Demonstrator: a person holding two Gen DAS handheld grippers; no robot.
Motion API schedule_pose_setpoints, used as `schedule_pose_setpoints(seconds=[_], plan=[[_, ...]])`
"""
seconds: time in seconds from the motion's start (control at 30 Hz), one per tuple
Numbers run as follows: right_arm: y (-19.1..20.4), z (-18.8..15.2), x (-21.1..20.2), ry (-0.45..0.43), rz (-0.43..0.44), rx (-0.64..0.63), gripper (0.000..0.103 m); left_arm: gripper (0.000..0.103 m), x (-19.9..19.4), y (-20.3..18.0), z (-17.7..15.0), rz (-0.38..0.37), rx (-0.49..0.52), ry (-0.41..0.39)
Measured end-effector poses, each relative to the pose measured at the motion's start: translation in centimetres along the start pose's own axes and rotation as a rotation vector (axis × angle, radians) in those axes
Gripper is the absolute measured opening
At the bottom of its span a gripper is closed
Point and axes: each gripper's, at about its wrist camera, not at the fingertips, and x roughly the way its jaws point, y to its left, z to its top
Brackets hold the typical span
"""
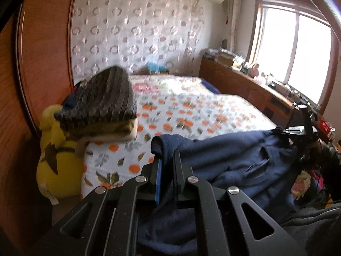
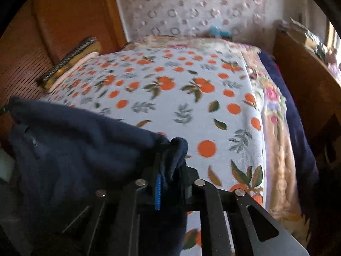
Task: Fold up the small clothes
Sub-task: 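Lift the shirt high with both grippers and fold it over itself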
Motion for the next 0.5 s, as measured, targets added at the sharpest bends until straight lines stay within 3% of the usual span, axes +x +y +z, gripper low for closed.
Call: schedule_pose_setpoints(seconds=[0.23,0.43,0.5], plan=[[1.8,0.3,-15.0,-0.381,0.067,0.049,0.010,0.009,-7.1,-2.6,4.5,-0.048,0.049,-0.185],[4.5,2.4,-25.8,-0.590,0.006,-0.020,0.010,0.009,-13.2,-4.5,9.7,-0.068,0.112,-0.363],[5.2,3.5,-28.6,-0.649,-0.053,-0.048,0.010,0.009,-14.2,-4.7,11.3,-0.066,0.122,-0.403]])
